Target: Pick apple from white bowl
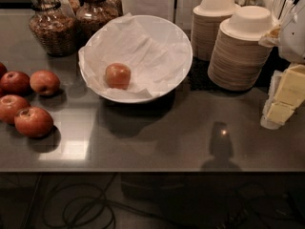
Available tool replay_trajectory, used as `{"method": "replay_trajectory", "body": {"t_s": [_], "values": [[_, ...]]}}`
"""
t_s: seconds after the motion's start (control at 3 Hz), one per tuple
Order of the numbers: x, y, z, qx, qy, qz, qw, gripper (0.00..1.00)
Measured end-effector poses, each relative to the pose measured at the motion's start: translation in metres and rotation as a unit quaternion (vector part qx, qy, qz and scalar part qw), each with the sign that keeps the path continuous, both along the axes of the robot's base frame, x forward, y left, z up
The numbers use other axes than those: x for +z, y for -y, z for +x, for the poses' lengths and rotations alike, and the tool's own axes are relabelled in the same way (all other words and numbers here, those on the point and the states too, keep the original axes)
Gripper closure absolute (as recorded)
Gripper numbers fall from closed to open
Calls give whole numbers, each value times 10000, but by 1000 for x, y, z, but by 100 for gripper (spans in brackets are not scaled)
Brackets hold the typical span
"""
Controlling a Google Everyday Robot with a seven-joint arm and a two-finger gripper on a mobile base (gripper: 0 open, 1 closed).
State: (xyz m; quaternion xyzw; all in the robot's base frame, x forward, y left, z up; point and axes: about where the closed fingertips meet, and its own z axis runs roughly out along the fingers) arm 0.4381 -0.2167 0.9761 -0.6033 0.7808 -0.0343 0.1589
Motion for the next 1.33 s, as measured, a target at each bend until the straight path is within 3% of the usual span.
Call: {"method": "replay_trajectory", "body": {"t_s": [0.67, 1.0, 1.33], "values": [[3, -8, 6, 83, 137, 17, 9999, 0], [6, -36, 28, 406, 371, 194, 9983, 0], [16, -70, 49, 863, 607, 262, 9941, 0]]}}
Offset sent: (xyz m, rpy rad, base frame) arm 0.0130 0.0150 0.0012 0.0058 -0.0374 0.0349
